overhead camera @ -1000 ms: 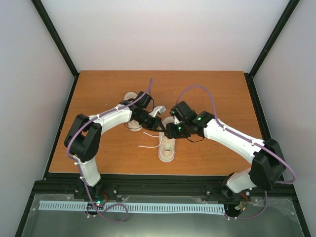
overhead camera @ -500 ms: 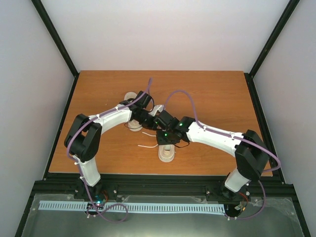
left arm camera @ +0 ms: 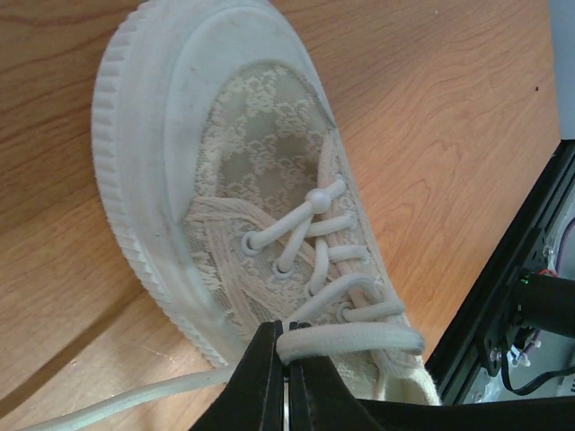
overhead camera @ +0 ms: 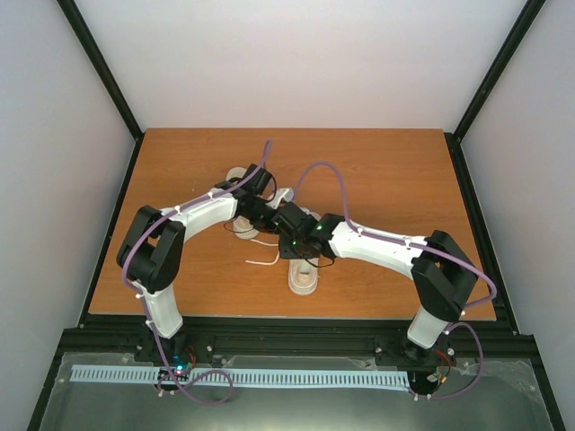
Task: Tie the shoes
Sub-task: Wrap the shoelace around the shoelace.
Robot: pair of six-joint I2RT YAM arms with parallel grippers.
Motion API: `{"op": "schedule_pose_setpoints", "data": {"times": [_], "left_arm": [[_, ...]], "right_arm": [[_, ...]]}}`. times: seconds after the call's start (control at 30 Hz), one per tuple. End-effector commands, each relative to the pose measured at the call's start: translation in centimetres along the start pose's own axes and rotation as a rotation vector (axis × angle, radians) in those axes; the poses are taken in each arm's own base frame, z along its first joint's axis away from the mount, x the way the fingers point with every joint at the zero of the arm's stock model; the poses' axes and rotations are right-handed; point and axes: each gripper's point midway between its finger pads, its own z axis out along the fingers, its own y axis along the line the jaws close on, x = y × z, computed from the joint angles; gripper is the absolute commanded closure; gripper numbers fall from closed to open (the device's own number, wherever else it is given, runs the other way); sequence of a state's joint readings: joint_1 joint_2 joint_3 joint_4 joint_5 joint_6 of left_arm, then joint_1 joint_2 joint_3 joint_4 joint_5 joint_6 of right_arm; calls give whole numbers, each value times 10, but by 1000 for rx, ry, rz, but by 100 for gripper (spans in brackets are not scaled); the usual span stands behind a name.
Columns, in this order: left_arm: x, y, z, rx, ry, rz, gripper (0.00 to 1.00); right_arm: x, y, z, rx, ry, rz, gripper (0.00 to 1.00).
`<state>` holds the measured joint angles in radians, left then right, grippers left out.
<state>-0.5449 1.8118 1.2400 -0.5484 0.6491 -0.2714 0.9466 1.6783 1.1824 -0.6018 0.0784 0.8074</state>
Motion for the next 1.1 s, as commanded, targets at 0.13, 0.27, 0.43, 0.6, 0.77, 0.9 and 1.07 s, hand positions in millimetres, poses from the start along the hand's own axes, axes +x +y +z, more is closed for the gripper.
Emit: {"op": "schedule_pose_setpoints", "data": {"times": [0.13, 0.27, 0.43, 0.6, 0.77, 0.9, 1.07], "left_arm": [[-2, -23, 3, 69, 20, 80, 99], [-5, -29, 6, 107, 44, 88, 99], [-4, -33, 6, 131, 64, 114, 99], [-3, -34, 5, 135, 77, 147, 99], [-4, -32, 5, 118, 76, 141, 99], [-6, -30, 5, 100, 68, 134, 99], [-9, -30, 4, 91, 58, 129, 99]], "right_arm": [[-4, 30, 16, -74, -38, -34, 63], [-8, 24, 2, -74, -86, -28, 55], [-22, 4, -50, -53, -190, -32, 37], [-27, -10, -75, -259, -146, -98, 35], [-38, -35, -76, -378, -78, -113, 41], [-38, -33, -69, -429, -17, -155, 43], [-44, -34, -55, -451, 19, -130, 51]]}}
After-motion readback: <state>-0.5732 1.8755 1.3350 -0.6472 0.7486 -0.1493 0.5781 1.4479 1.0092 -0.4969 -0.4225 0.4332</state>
